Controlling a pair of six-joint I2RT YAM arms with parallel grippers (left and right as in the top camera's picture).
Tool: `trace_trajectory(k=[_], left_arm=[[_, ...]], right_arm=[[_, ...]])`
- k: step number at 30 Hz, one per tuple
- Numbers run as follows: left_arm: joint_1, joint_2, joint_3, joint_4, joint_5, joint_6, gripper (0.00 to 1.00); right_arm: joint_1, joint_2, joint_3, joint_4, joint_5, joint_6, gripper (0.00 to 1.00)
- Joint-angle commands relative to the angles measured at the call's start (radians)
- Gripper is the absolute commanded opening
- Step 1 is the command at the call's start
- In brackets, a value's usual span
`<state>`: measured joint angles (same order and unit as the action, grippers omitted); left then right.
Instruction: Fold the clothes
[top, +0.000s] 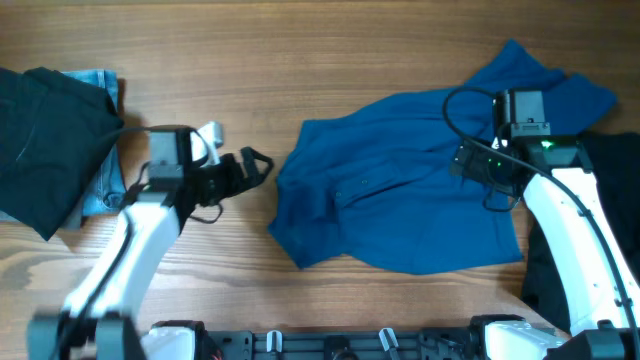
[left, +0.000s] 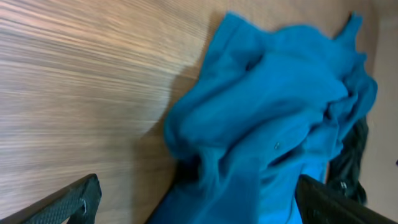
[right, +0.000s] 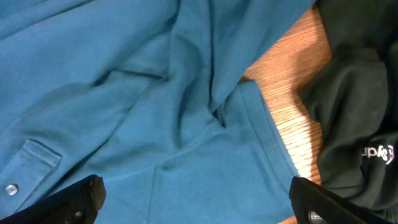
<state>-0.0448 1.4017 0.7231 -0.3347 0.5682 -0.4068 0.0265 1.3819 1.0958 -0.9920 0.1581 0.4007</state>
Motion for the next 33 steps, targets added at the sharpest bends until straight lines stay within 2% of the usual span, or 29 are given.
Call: trace_trajectory(k=[1, 4, 6, 7, 8, 9, 13, 18, 21, 22, 24, 27, 33], left_arm=[[-0.068, 0.186, 0.016, 0.102, 0.135, -0.033, 1.00], [-0.119, 0.287, 0.016, 0.190, 0.141, -0.092, 0.98], [-0.145, 0.330, 0.016, 0.242, 0.142, -0.120, 0.81], [-0.158, 0.348, 0.016, 0.274, 0.142, -0.133, 0.52], [-0.164, 0.354, 0.016, 0.301, 0.142, -0.133, 0.17], [-0.165, 0.355, 0.016, 0.331, 0.139, -0.133, 0.04], [-0.114, 0.329, 0.063, 0.450, 0.060, -0.133, 0.04], [0.042, 0.285, 0.301, 0.450, -0.048, -0.133, 0.04], [0.130, 0.285, 0.466, 0.409, -0.085, -0.133, 0.04], [0.150, 0.285, 0.506, 0.384, -0.107, -0.133, 0.25], [0.183, 0.285, 0.552, 0.337, -0.130, -0.128, 1.00], [0.210, 0.285, 0.557, 0.231, -0.121, -0.125, 1.00], [0.178, 0.316, 0.557, -0.280, -0.121, -0.114, 1.00]], right_arm=[[-0.016, 0.002, 0.008, -0.008, -0.001, 0.018, 1.00], [-0.019, 0.002, 0.008, -0.012, -0.001, 0.018, 1.00], [-0.019, 0.002, 0.008, -0.015, -0.001, 0.018, 1.00], [-0.019, 0.002, 0.008, -0.016, -0.001, 0.018, 1.00], [-0.019, 0.002, 0.008, -0.017, -0.001, 0.018, 1.00], [-0.019, 0.002, 0.008, -0.018, 0.000, 0.018, 1.00], [-0.020, 0.002, 0.008, -0.018, 0.000, 0.017, 1.00], [-0.021, 0.002, 0.008, -0.018, 0.000, 0.018, 1.00], [-0.021, 0.002, 0.008, -0.017, 0.000, 0.018, 1.00], [-0.021, 0.002, 0.008, -0.017, -0.001, 0.018, 1.00], [-0.021, 0.002, 0.008, -0.016, -0.001, 0.018, 1.00], [-0.021, 0.002, 0.008, -0.015, -0.001, 0.018, 1.00], [-0.021, 0.002, 0.008, 0.002, 0.000, -0.003, 1.00]])
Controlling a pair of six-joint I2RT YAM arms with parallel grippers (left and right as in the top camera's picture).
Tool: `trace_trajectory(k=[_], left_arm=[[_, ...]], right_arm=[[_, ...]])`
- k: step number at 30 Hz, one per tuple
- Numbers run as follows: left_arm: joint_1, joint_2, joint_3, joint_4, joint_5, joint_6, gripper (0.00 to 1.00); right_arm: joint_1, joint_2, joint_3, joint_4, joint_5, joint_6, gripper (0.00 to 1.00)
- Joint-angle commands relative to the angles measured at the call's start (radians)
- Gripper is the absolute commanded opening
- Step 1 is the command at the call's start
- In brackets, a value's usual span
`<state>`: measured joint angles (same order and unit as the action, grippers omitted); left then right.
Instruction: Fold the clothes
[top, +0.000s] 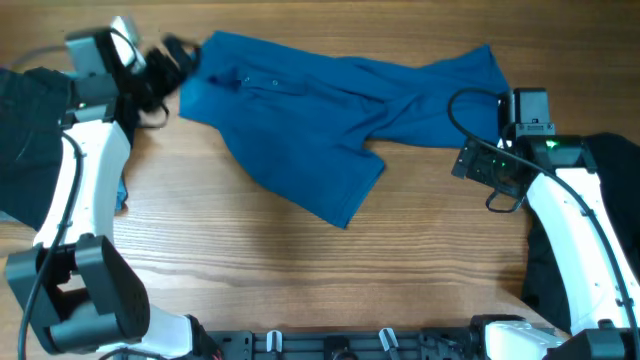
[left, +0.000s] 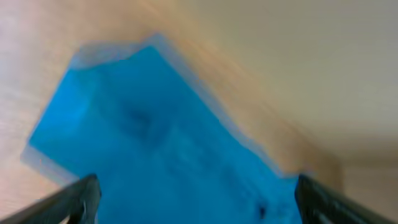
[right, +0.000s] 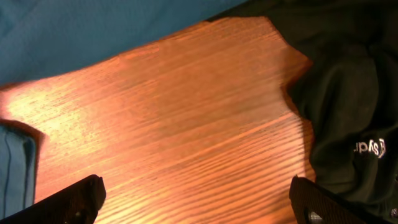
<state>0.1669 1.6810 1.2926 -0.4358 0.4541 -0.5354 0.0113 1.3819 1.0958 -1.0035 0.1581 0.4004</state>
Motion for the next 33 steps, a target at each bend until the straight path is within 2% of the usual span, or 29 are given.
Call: trace_trajectory(k=[1, 5, 8, 13, 18, 23, 28, 29, 32, 33], left_arm=[[-0.050, 0.046, -0.014, -0.253, -0.007, 0.014, 1.00], [-0.139, 0.089, -0.017, -0.468, -0.011, 0.019, 1.00], [-0.225, 0.129, -0.017, -0.529, -0.010, 0.018, 1.00], [-0.391, 0.211, -0.017, -0.509, -0.011, -0.018, 1.00], [-0.505, 0.270, -0.017, -0.487, -0.011, -0.181, 1.00], [-0.589, 0.323, -0.017, -0.420, -0.036, -0.311, 1.00], [-0.630, 0.362, -0.017, -0.384, -0.128, -0.371, 1.00], [-0.633, 0.365, -0.017, -0.372, -0.134, -0.371, 0.98], [-0.636, 0.367, -0.017, -0.348, -0.140, -0.370, 0.75], [-0.636, 0.367, -0.017, -0.345, -0.142, -0.370, 0.63]], right_arm=[[-0.005, 0.002, 0.008, 0.023, 0.000, -0.008, 1.00], [-0.005, 0.002, 0.008, 0.046, -0.001, -0.008, 1.00], [-0.005, 0.002, 0.008, 0.046, -0.001, -0.005, 1.00], [-0.005, 0.002, 0.008, 0.042, 0.000, -0.009, 1.00], [-0.005, 0.002, 0.008, 0.039, 0.000, -0.008, 1.00], [-0.005, 0.002, 0.008, 0.037, 0.000, -0.009, 1.00], [-0.005, 0.002, 0.008, 0.029, 0.003, -0.009, 1.00], [-0.005, 0.002, 0.008, 0.029, 0.003, -0.009, 1.00], [-0.005, 0.002, 0.008, 0.027, 0.003, -0.009, 1.00], [-0.005, 0.002, 0.008, 0.026, 0.003, -0.009, 1.00]])
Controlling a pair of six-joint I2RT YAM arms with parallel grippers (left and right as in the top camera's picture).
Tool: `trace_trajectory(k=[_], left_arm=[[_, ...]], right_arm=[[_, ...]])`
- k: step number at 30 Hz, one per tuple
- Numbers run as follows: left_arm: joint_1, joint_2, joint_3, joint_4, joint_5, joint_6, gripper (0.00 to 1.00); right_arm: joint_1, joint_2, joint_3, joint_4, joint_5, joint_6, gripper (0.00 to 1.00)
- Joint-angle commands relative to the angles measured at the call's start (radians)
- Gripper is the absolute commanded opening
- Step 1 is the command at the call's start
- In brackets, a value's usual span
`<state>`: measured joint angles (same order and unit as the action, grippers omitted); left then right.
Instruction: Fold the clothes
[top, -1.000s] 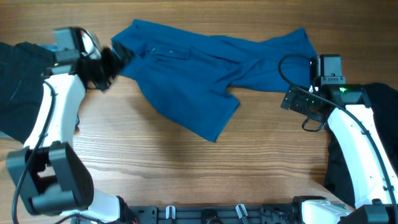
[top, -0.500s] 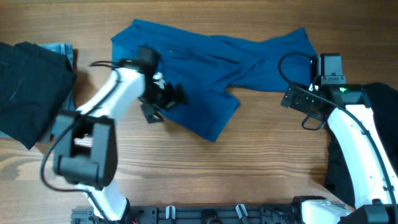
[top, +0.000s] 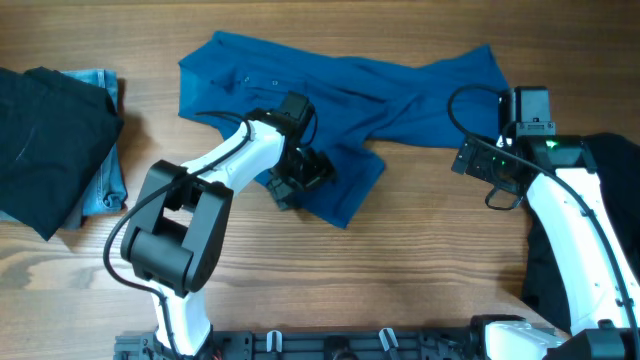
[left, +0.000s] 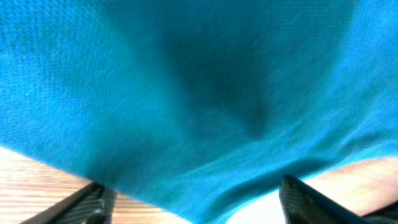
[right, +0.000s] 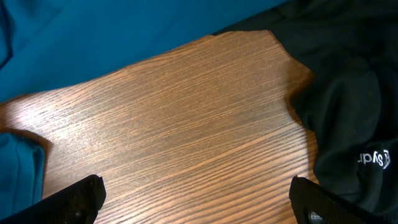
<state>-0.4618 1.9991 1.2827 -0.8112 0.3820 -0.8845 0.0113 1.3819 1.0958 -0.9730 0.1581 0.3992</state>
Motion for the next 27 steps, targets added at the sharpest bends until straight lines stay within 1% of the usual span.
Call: trace_trajectory(k=[1, 3, 4, 6, 7, 9, 10, 11, 12, 14, 18, 19, 20, 24, 27], left_arm=[[-0.006, 0.049, -0.007, 0.031, -0.075, -0.021, 0.58], [-0.004, 0.049, -0.007, 0.030, -0.113, -0.021, 0.46], [-0.003, 0.049, -0.007, 0.029, -0.134, -0.021, 0.42], [0.002, 0.049, -0.007, 0.026, -0.172, -0.021, 0.41], [0.006, 0.049, -0.007, 0.026, -0.188, -0.021, 0.38], [0.014, 0.049, -0.007, 0.027, -0.215, -0.021, 0.27], [0.018, 0.049, -0.007, 0.027, -0.225, -0.021, 0.23], [0.023, 0.049, -0.007, 0.027, -0.242, -0.021, 0.12], [0.028, 0.049, -0.007, 0.026, -0.257, -0.021, 0.04], [0.039, 0.049, -0.007, 0.027, -0.278, -0.007, 0.04], [0.093, 0.042, -0.007, 0.004, -0.306, 0.151, 0.04], [0.108, 0.039, -0.007, -0.011, -0.308, 0.172, 0.04], [0.142, 0.024, -0.007, -0.050, -0.320, 0.202, 0.04], [0.238, -0.049, -0.007, -0.179, -0.415, 0.212, 0.04], [0.314, -0.142, -0.007, -0.247, -0.422, 0.275, 0.04]], right_arm=[[-0.005, 0.002, 0.008, -0.005, 0.003, -0.008, 1.00], [-0.005, 0.002, 0.008, -0.004, 0.004, -0.018, 1.00], [-0.005, 0.002, 0.008, -0.004, 0.008, -0.019, 1.00], [-0.005, 0.002, 0.008, -0.004, 0.015, -0.023, 1.00], [-0.005, 0.002, 0.008, -0.004, 0.015, -0.025, 1.00], [-0.005, 0.002, 0.008, -0.005, 0.015, -0.026, 1.00], [-0.005, 0.002, 0.008, -0.004, 0.015, -0.026, 1.00], [-0.005, 0.002, 0.008, -0.004, 0.015, -0.026, 1.00], [-0.005, 0.002, 0.008, -0.004, 0.015, -0.026, 1.00], [-0.006, 0.002, 0.008, -0.004, 0.015, -0.026, 1.00], [-0.012, 0.002, 0.008, -0.001, 0.019, -0.026, 1.00], [-0.015, 0.002, 0.008, 0.000, 0.019, -0.026, 1.00], [-0.024, 0.002, 0.008, 0.000, 0.018, -0.024, 1.00], [-0.061, 0.002, 0.008, -0.001, -0.008, -0.023, 1.00], [-0.101, 0.002, 0.008, 0.002, -0.040, -0.032, 0.99]])
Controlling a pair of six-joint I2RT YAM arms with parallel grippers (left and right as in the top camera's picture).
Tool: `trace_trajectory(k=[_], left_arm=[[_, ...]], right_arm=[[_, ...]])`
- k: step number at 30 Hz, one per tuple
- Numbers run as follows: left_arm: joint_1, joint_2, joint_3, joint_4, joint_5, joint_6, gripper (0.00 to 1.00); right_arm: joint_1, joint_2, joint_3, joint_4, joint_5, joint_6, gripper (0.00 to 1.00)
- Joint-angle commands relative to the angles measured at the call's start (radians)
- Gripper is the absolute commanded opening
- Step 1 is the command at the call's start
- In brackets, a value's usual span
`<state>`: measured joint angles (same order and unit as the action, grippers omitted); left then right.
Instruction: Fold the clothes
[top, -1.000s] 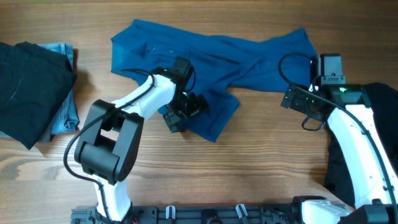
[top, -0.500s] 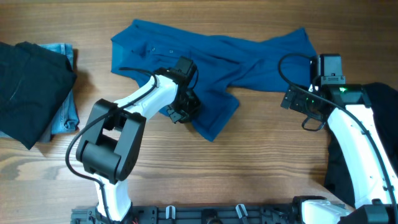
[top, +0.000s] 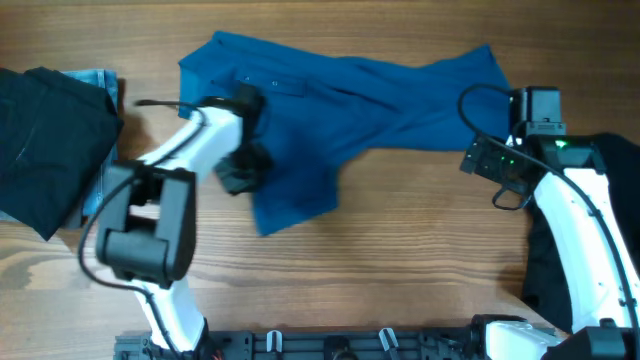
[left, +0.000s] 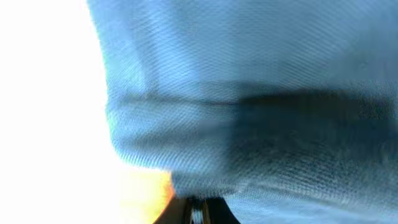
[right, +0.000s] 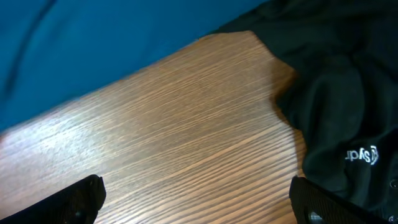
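A blue button shirt (top: 340, 85) lies spread along the far half of the table, with one flap hanging down toward the front at left of centre. My left gripper (top: 243, 172) sits at that flap's left edge. In the left wrist view blue cloth (left: 249, 93) fills the frame and the jaws stand together at the bottom on a fold of it. My right gripper (right: 199, 205) hovers open over bare wood beside the shirt's right end, with nothing between its fingers (right: 81, 199).
A black garment (top: 45, 130) rests on a folded light-blue denim piece (top: 108, 185) at the left edge. Another black garment (right: 348, 93) with white lettering lies at the right edge under my right arm. Bare wooden table (top: 400, 260) runs along the front.
My left gripper has gone from the middle of the lower flap to its left edge. The flap's tip now lies further left. My right arm has barely shifted.
The shirt was first bunched at centre right, my left gripper open beside it and my right over its right side. Then it lay stretched to the far left with my left gripper at its corner. Later my left gripper was on the lower flap, which now lies further left.
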<state>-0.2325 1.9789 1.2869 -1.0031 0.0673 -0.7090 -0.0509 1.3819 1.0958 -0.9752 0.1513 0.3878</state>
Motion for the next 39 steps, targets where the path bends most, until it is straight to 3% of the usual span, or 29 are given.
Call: trace_trajectory(k=[1, 8, 15, 18, 19, 22, 26, 33, 39], left_arm=[[0.107, -0.154, -0.011, -0.076, -0.108, 0.105, 0.04], [0.274, -0.357, -0.011, -0.207, -0.110, 0.130, 0.04], [0.451, -0.471, -0.011, -0.267, -0.055, 0.129, 0.04], [0.471, -0.469, -0.011, -0.274, -0.038, 0.129, 0.04], [0.470, -0.467, -0.011, -0.273, -0.037, 0.129, 0.04], [0.470, -0.465, -0.011, -0.269, -0.034, 0.129, 0.04], [0.470, -0.464, -0.011, -0.269, -0.034, 0.129, 0.04], [0.470, -0.464, -0.011, -0.269, -0.034, 0.126, 0.04], [0.470, -0.464, -0.011, -0.268, -0.031, 0.126, 0.04]], right_arm=[[-0.052, 0.002, 0.008, 0.008, -0.032, -0.021, 1.00], [-0.127, 0.018, 0.008, 0.056, -0.040, -0.019, 1.00], [-0.146, 0.143, 0.008, 0.083, -0.068, -0.016, 0.96], [-0.146, 0.219, 0.008, 0.099, -0.082, 0.015, 0.83], [-0.146, 0.264, 0.008, 0.119, -0.085, 0.028, 0.64], [-0.146, 0.330, 0.008, 0.166, -0.086, 0.035, 0.40], [-0.154, 0.413, 0.008, 0.294, -0.103, -0.006, 0.24], [-0.165, 0.531, 0.008, 0.531, -0.076, -0.071, 0.26], [-0.299, 0.586, 0.008, 0.583, 0.009, 0.038, 0.26]])
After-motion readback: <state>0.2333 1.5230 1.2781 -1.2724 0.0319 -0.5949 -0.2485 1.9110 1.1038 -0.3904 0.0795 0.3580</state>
